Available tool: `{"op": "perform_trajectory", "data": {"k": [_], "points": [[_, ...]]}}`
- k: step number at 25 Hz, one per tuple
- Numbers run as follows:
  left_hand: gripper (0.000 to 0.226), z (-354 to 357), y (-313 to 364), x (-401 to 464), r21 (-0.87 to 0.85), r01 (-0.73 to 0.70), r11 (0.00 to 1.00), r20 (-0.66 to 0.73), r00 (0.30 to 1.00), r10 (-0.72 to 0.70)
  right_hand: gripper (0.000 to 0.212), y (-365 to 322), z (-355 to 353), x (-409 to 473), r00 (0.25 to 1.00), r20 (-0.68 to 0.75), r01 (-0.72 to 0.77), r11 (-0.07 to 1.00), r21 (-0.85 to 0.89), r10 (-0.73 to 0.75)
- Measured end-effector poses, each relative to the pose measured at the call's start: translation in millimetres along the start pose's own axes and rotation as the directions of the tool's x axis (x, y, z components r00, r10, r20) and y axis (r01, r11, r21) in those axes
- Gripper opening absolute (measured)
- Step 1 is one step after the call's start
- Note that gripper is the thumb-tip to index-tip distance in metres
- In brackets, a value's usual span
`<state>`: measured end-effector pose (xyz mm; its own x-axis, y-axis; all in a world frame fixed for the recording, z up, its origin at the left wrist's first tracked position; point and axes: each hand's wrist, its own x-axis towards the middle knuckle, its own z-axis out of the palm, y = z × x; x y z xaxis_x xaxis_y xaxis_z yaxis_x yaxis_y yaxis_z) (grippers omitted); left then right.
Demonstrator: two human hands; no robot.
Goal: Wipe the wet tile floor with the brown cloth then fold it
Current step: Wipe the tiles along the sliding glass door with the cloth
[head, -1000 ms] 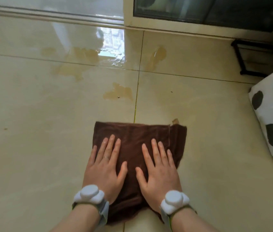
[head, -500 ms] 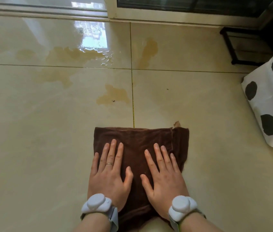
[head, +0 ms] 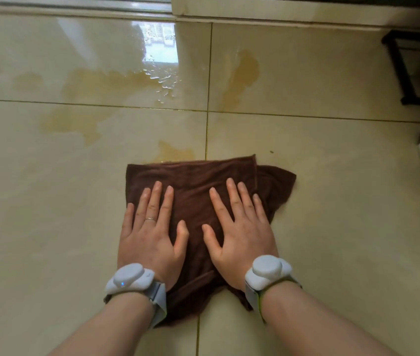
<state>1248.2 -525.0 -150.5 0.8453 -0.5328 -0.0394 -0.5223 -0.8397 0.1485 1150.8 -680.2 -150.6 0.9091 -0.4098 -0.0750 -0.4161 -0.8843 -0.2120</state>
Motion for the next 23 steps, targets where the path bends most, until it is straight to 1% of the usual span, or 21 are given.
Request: {"op": "perform_trajectory", "data": {"k": [5, 7, 9, 13, 15, 17, 19, 23], "points": [[0.071, 3, 5, 56, 0.002, 0.029, 1.0, -0.019, 0.999, -0.028, 0.072, 5, -3, 56, 0.999, -0.048, -0.015, 0.998, 0.063, 0.018], [0.072, 2, 6, 67, 0.017, 0.04, 0.999, -0.008, 0.999, -0.04, 0.072, 1, -3, 73, 0.998, -0.055, -0.011, 0.997, 0.082, 0.015], [0.071, 2, 8, 76, 0.005, 0.046, 0.999, -0.032, 0.998, -0.046, 0.072, -2, -3, 86, 0.998, -0.064, -0.011, 0.996, 0.088, 0.017], [0.072, 5, 6, 82, 0.013, 0.04, 0.999, -0.048, 0.998, -0.04, 0.074, 1, -2, 92, 0.998, -0.055, -0.003, 0.995, 0.105, 0.009], [0.073, 3, 7, 81, 0.019, 0.044, 0.999, -0.048, 0.998, -0.043, 0.075, 0, -3, 86, 0.999, -0.046, -0.007, 0.993, 0.117, 0.013], [0.075, 1, 12, 72, 0.006, 0.027, 1.0, -0.026, 0.999, -0.027, 0.073, 3, -5, 72, 0.995, -0.088, -0.036, 0.993, 0.11, 0.046], [0.075, 3, 17, 45, 0.03, -0.006, 1.0, -0.02, 1.0, 0.006, 0.072, 6, -3, 41, 0.992, -0.109, -0.055, 0.995, 0.087, 0.064], [0.072, 10, 26, -27, 0.039, -0.092, 0.995, -0.055, 0.994, 0.094, 0.071, 17, -2, -37, 0.995, -0.09, -0.046, 0.998, 0.049, 0.051]]}}
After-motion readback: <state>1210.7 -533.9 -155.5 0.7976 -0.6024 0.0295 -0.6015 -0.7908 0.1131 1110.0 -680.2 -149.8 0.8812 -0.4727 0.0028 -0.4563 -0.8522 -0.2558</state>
